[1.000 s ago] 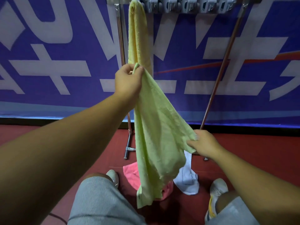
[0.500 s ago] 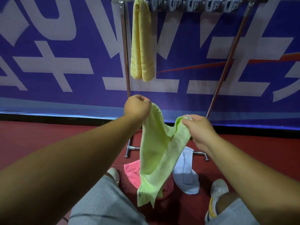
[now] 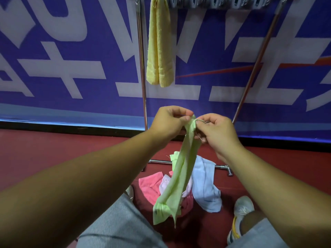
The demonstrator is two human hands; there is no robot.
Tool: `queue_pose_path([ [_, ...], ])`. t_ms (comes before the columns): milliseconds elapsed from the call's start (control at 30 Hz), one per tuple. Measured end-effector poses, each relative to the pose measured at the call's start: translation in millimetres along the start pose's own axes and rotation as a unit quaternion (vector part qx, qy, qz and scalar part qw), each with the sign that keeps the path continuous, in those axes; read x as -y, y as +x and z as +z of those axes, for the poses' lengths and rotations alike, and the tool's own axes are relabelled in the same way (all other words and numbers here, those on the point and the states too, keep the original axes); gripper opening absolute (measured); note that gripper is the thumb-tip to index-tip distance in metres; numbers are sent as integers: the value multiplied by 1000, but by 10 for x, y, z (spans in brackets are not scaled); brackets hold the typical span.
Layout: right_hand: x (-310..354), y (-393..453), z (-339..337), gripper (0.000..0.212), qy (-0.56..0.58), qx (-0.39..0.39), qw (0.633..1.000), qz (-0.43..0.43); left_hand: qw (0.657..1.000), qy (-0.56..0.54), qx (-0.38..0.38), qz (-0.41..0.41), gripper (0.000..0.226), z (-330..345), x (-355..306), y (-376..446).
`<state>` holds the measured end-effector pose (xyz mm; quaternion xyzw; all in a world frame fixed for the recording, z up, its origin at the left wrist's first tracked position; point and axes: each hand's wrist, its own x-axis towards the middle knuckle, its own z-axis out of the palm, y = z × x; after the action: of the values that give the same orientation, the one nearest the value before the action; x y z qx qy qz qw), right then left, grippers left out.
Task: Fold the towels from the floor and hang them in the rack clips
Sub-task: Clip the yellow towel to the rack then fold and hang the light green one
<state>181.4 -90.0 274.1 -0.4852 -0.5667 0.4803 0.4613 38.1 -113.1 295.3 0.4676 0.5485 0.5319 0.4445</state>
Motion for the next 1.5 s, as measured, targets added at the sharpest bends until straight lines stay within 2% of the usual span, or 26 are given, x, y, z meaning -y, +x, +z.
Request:
queue_pose_path([
  [133,30,40,-42,11,-17,-31,999,-2,999,2,51,1,20,57,44,-21],
  [233,41,43,-71,10,-32,-26,999,-13,990,110,45,75,33,80,98,-27],
  [333,63,52,-120,14,-47,31,998,-22,982,153,15,106,24,67,101,-15],
  [400,59,105,-207,29,-121,97,988,-10,981,163,5,106,16,19,99,17],
  [467,15,157,-312,46,-289,179,940,6,961,238,12,141,13,-43,67,27],
  [500,-32,174,-363,51,-391,219,894,-3,941,292,23,172,13,-67,32,11],
  [567,-144,185,-441,45,-543,273,793,-45,889,382,49,248,15,-87,-43,-36],
  [600,-187,179,-469,39,-578,274,766,-62,866,410,56,282,16,-92,-73,-53],
  [633,-201,176,-487,34,-588,254,764,-77,849,430,57,303,17,-95,-87,-61],
  [733,-200,216,-552,23,-543,158,816,-117,831,457,47,315,21,-157,-85,-30],
  [767,-197,222,-571,21,-534,150,823,-120,825,469,39,314,23,-197,-75,-8],
  [900,-228,137,-545,5,-553,277,776,-124,774,556,60,298,25,-350,-1,61],
  [933,-251,129,-530,10,-554,294,769,-128,760,575,73,295,30,-362,17,60],
  [1000,-284,167,-520,11,-564,292,760,-139,747,591,83,293,37,-368,21,50],
  [1067,-264,201,-550,5,-579,253,760,-154,743,596,80,293,41,-386,1,41],
  [1100,-263,230,-586,9,-580,227,764,-168,741,602,76,290,42,-403,-11,35],
  [1200,-211,269,-696,11,-575,144,781,-197,745,602,66,278,43,-506,4,43],
  [1300,-151,306,-712,12,-524,86,810,-249,755,595,65,267,42,-571,32,69],
  [1400,34,263,-653,10,-427,0,855,-294,785,564,33,256,37,-570,-46,104],
  [1500,253,261,-600,12,-368,-57,869,-325,817,520,-18,250,36,-551,-226,146],
])
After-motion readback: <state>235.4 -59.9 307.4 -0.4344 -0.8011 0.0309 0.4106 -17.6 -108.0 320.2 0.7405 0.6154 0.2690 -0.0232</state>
